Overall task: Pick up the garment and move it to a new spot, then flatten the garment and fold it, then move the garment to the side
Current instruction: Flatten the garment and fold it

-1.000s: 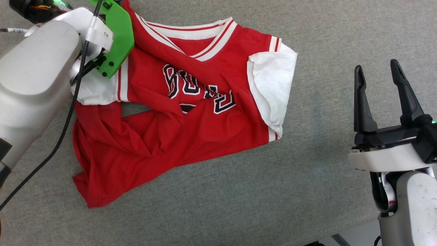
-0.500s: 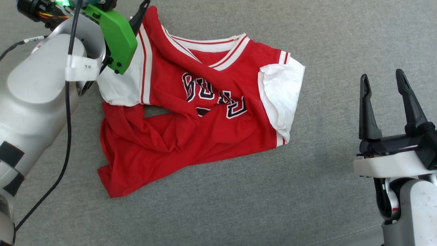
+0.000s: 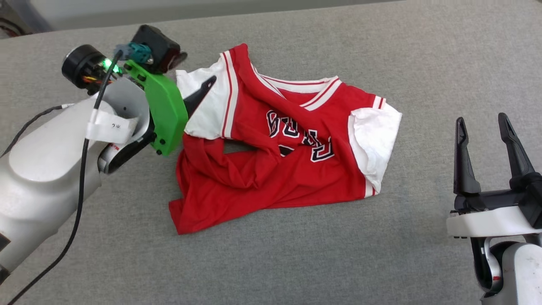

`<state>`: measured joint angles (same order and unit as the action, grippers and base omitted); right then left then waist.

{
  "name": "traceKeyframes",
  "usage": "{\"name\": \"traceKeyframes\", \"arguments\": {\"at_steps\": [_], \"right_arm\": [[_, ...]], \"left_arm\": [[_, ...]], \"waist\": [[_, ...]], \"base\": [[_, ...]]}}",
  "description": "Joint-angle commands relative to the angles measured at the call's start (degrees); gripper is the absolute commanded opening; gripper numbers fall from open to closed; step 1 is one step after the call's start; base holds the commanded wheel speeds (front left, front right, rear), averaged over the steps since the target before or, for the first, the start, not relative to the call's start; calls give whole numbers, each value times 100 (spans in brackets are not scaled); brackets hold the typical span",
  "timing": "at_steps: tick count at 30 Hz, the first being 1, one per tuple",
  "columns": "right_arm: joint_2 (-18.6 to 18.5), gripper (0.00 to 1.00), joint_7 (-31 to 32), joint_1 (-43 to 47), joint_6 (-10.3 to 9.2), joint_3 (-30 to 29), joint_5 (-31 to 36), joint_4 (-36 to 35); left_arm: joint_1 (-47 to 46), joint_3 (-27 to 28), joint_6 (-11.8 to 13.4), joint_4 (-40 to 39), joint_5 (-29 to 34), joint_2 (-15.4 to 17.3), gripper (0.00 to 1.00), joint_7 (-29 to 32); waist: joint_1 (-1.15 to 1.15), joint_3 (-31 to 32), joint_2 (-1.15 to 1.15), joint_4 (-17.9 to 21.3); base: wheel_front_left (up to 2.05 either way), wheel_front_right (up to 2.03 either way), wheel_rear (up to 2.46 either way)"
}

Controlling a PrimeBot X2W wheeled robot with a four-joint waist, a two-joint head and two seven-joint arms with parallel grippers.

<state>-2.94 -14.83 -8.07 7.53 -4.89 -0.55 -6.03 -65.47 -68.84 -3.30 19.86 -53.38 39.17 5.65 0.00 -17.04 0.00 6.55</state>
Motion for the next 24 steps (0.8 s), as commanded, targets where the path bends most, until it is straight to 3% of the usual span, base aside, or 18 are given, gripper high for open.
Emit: {"name": "traceKeyframes", "arguments": {"at_steps": [1, 5, 12, 24], "right_arm": [[6, 100, -17, 74, -4, -1, 50, 11], [6, 100, -17, 97, -4, 13, 54, 47], [6, 100, -17, 76, -4, 81, 34, 51], [6, 100, -17, -118, -4, 123, -36, 49]], "left_arm": [[-30, -74, -81, -173, -148, 102, 100, 401], [-139, -198, -229, -663, -565, 230, 100, 1463], [91, -405, -386, -940, -723, 195, 100, 2803], [1167, -450, -417, -1055, -264, -1, 100, 3942]], "waist": [[0, 270, 0, -244], [0, 337, 0, -272], [0, 300, 0, -184], [0, -72, 0, 5]], "base": [[0, 0, 0], [0, 0, 0], [0, 0, 0], [0, 0, 0]]}}
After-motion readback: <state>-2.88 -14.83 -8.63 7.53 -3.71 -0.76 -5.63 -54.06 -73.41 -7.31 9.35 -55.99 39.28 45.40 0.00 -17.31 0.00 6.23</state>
